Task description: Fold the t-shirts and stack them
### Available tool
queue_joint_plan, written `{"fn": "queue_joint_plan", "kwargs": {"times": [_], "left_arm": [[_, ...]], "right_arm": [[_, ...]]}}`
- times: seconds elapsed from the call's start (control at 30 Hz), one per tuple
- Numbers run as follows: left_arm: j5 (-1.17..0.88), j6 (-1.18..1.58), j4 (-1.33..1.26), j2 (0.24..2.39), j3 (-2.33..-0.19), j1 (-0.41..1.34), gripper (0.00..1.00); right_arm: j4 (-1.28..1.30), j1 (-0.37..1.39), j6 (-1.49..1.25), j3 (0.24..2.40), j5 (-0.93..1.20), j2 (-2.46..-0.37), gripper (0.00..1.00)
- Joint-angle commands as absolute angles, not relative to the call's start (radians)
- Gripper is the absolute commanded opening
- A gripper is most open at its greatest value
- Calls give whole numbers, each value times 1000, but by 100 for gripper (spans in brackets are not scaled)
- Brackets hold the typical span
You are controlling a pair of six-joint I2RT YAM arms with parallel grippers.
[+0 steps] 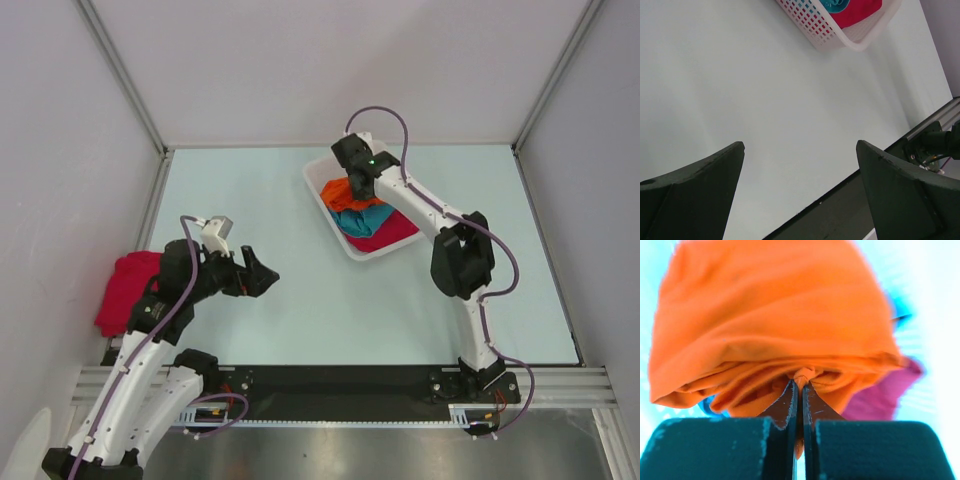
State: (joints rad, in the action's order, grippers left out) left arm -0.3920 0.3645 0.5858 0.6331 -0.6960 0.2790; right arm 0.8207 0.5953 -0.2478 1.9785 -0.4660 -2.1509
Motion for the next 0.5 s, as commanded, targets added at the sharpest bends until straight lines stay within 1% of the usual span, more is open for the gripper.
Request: {"fn": "queue_joint_plan", "kwargs": {"times": [0.0, 0.2, 0.47], "left_arm": [[-382, 347, 543, 637, -706, 273, 99], [-371, 350, 543, 623, -700, 275, 100], [-356, 356, 537, 617, -692, 275, 100]], "right_arm": [[840, 643, -158, 2164, -714, -2023, 0], [903, 710, -97, 2394, -811, -2006, 0], [905, 894, -3, 2542, -988, -1937, 0]]}}
